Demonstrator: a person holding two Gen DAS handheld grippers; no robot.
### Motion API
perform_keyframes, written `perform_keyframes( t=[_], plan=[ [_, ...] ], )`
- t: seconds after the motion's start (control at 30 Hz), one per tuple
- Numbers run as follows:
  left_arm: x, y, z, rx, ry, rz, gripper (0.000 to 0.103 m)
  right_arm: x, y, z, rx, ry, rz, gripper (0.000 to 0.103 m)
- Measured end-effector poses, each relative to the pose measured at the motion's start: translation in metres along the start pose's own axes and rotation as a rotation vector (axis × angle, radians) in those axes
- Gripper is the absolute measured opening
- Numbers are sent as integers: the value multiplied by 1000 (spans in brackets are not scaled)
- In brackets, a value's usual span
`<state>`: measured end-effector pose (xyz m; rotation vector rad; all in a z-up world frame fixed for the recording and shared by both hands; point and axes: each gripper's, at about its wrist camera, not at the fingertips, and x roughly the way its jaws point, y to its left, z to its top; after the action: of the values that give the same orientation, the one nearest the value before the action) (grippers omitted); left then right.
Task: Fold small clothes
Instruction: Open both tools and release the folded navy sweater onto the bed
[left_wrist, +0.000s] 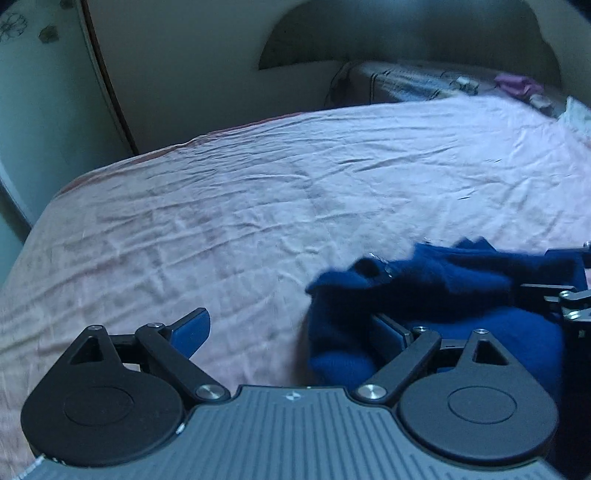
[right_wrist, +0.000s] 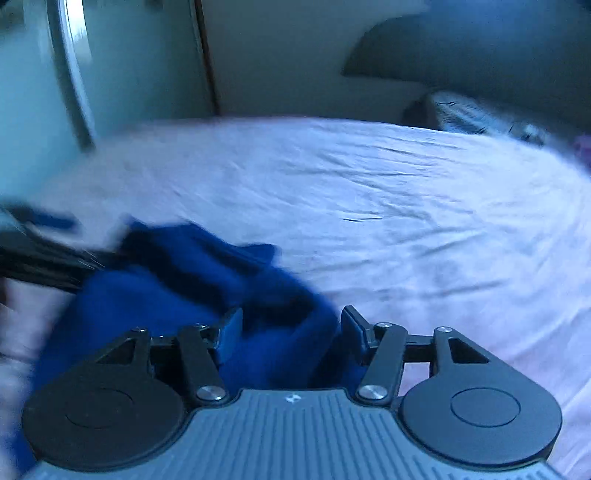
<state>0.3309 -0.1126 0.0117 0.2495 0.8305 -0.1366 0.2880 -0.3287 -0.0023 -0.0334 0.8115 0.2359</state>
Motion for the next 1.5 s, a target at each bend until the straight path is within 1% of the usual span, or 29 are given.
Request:
perform_keyframes(
  t=[0.03,0.1,0.17,0.23,0.27,0.3,0.37,0.43,0.47,0.5,0.53,0.57,0.63,0.67,0.77,0.83,0.9,0.93,0.97,1.03,1.1,1.17,1.23,1.27,1.3,1.33,1.4,1.43,1.5],
  plan=[
    [11,-2,5,-8,18,23,93,10,0,3,-18,12,-30,61],
    [29,-4,12,-34,44,45,93,21,-2,9,-26,-9,-104,64],
    [38,-2,17,-65,53,70,94,25,-7,15,-18,-51,-178,69],
    [39,5,20,-109,50,92,94,21,-13,21,-7,-106,-298,69],
    [33,9,19,-132,36,88,93,11,-16,21,1,-142,-316,69],
    [26,12,18,-140,20,83,93,1,-18,22,12,-174,-284,69],
    [8,13,11,-130,-14,85,93,-30,-22,15,34,-222,-100,69],
    [-11,12,2,-112,-41,77,93,-47,-25,6,17,-184,141,69],
    [-20,12,-3,-109,-51,72,93,-53,-23,-1,-26,-156,264,69],
    [-29,11,-8,-110,-62,67,94,-57,-17,-8,-86,-135,330,69],
    [-36,10,-13,-110,-73,54,94,-57,-10,-16,-145,-104,337,69],
    [-43,8,-17,-105,-75,40,94,-51,-5,-23,-190,-53,289,69],
    [-54,6,-27,-105,-75,15,94,-36,-9,-35,-212,12,120,70],
    [-61,4,-33,-102,-77,-1,94,-36,-17,-38,-179,4,54,73],
    [-78,0,-52,-114,-77,-54,95,-67,-28,-44,-79,-118,-29,74],
    [-87,-7,-65,-103,-65,-98,95,-86,-22,-49,-67,-174,-7,74],
    [-93,-15,-79,-98,-58,-122,95,-94,-17,-62,-57,-167,77,74],
    [-96,-20,-87,-83,-54,-138,95,-92,-14,-69,-68,-140,101,74],
    [-97,-25,-94,-64,-44,-147,95,-86,-12,-78,-90,-93,74,74],
    [-98,-32,-108,-51,-24,-147,96,-76,-11,-89,-98,-56,-60,80],
    [-101,-36,-118,-51,-4,-160,95,-86,-20,-93,2,-96,-69,81],
    [-108,-35,-124,-74,-1,-169,96,-105,-17,-95,51,-173,-67,81],
    [-115,-35,-131,-88,-6,-184,100,-120,-6,-99,56,-234,-26,81],
    [-115,-38,-136,-84,5,-193,100,-120,-2,-101,45,-234,23,81],
    [-114,-40,-140,-80,22,-198,100,-116,-1,-101,23,-213,61,82],
    [-113,-41,-144,-81,38,-202,99,-109,4,-104,-6,-170,63,82],
    [-116,-39,-150,-89,44,-218,99,-95,13,-111,-70,-68,-30,82],
    [-119,-35,-150,-93,35,-222,99,-91,12,-115,-86,-56,-64,82],
    [-121,-25,-141,-102,6,-216,99,-100,-3,-115,-5,-80,-3,82]
  ],
)
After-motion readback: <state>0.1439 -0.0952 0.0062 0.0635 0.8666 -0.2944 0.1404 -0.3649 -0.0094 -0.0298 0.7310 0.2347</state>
